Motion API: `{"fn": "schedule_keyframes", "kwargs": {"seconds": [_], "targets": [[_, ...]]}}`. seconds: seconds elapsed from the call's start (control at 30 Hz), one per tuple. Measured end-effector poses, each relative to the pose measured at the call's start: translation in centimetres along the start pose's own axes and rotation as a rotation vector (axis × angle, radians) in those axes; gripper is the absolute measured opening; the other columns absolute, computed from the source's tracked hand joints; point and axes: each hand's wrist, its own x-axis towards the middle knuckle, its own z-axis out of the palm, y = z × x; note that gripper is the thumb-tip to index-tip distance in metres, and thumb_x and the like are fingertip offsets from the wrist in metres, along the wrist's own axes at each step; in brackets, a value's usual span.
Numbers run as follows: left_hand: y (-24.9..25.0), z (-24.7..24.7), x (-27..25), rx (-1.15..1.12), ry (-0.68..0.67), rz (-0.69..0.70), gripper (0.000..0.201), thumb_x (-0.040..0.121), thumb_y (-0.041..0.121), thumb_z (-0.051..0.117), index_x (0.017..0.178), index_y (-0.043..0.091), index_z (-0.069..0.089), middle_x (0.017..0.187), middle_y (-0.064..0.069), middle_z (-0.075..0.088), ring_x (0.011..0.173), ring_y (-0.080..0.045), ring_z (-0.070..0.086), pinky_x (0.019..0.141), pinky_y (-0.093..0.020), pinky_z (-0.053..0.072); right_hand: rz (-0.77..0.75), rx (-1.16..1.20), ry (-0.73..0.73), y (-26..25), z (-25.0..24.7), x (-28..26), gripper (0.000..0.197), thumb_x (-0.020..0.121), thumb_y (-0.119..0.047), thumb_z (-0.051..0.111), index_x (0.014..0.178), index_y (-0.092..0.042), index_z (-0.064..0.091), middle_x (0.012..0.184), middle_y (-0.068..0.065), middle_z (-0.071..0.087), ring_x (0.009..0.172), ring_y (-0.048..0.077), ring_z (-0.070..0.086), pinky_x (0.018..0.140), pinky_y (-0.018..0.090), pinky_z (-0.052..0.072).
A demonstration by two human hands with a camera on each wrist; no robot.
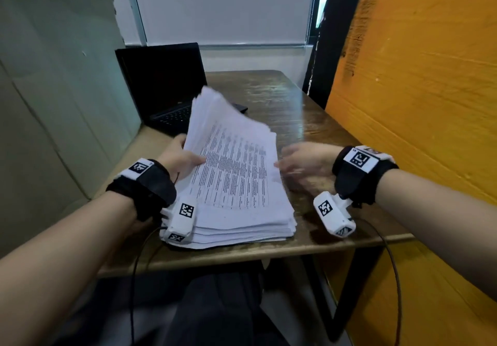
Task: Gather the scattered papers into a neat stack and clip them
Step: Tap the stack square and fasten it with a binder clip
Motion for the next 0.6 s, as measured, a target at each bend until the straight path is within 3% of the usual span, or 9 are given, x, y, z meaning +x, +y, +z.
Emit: {"fn": "schedule_keyframes", "kwargs": {"seconds": [0.1,0.17,0.23,0.3,0.4,0.43,0.5,0.57,0.6], "targets": [[5.0,-0.2,-1.1,0.175,-0.089,0.333,0.046,0.078,-0.013,0.064,0.112,0.017,0.054,0.086,-0.003,0.061,0.058,-0.003,0.061,0.048,-0.019,0.049,-0.177,-0.170,0.470,-1.8,-4.1,-0.1,0.105,0.073,-0.036,0.082,0.153,-0.014,0.019,0.154,0.006,0.035,0.140,0.024,0.037,0.110,0.036,0.037],[8.3,-0.6,-1.0,0.358,-0.229,0.490,0.044,0.074,-0.004,0.071,0.103,0.024,0.055,0.086,0.003,0.060,0.060,0.005,0.058,0.061,-0.020,0.050,-0.250,-0.115,0.537,-3.2,-6.3,-1.2,0.117,0.067,-0.035,0.086,0.155,-0.016,0.011,0.157,0.005,0.030,0.141,0.018,0.034,0.117,0.038,0.028],[10.4,-0.6,-0.2,0.498,-0.326,0.541,0.045,0.075,-0.006,0.073,0.106,0.020,0.055,0.090,0.006,0.061,0.067,0.011,0.057,0.071,-0.013,0.048,-0.300,0.068,0.258,-3.3,-7.4,-2.2,0.087,0.074,-0.024,0.083,0.147,-0.019,0.037,0.141,-0.001,0.053,0.127,0.010,0.053,0.114,0.041,0.035],[11.6,-0.3,0.4,0.528,-0.328,0.544,0.041,0.075,-0.005,0.073,0.106,0.016,0.056,0.089,0.003,0.061,0.069,0.004,0.059,0.069,-0.015,0.049,-0.275,0.215,0.126,-2.5,-7.3,-2.9,0.062,0.079,-0.025,0.079,0.136,-0.020,0.054,0.130,-0.003,0.064,0.120,0.013,0.060,0.109,0.043,0.040],[10.5,-0.3,1.2,0.627,-0.062,0.524,0.037,0.072,0.016,0.080,0.104,0.016,0.063,0.094,-0.003,0.068,0.084,-0.017,0.063,0.076,-0.027,0.048,-0.274,0.441,0.303,-0.9,-6.4,-3.7,0.032,0.087,-0.017,0.070,0.118,-0.007,0.067,0.106,0.001,0.075,0.093,0.016,0.073,0.078,0.030,0.057],[9.3,-0.8,1.6,0.647,0.070,0.488,0.046,0.070,0.025,0.081,0.110,0.016,0.062,0.103,-0.006,0.068,0.094,-0.020,0.063,0.082,-0.027,0.047,-0.291,0.530,0.340,-0.4,-6.2,-4.2,0.028,0.089,-0.012,0.067,0.115,-0.003,0.067,0.101,0.005,0.076,0.085,0.017,0.074,0.069,0.027,0.058],[6.5,-2.0,2.4,0.535,0.244,0.307,0.083,0.063,0.046,0.081,0.131,0.011,0.049,0.129,-0.011,0.058,0.118,-0.026,0.056,0.098,-0.031,0.044,-0.299,0.641,0.397,1.1,-6.5,-4.6,0.027,0.090,-0.009,0.064,0.115,0.000,0.066,0.106,0.010,0.074,0.087,0.021,0.074,0.071,0.030,0.060],[4.5,-2.6,2.3,0.205,0.124,0.061,0.101,0.064,0.060,0.077,0.140,0.006,0.040,0.134,-0.008,0.057,0.118,-0.022,0.059,0.093,-0.033,0.051,-0.313,0.698,0.448,2.1,-6.5,-4.7,0.022,0.092,-0.010,0.061,0.113,-0.005,0.067,0.108,0.008,0.074,0.091,0.020,0.073,0.080,0.033,0.060],[3.8,-2.5,2.2,0.015,-0.008,0.038,0.085,0.074,0.055,0.072,0.136,0.004,0.044,0.125,-0.004,0.064,0.105,-0.017,0.067,0.081,-0.029,0.056,-0.337,0.725,0.458,2.4,-6.6,-4.6,0.020,0.093,-0.010,0.060,0.111,-0.007,0.067,0.106,0.006,0.074,0.091,0.018,0.073,0.080,0.032,0.060]]}}
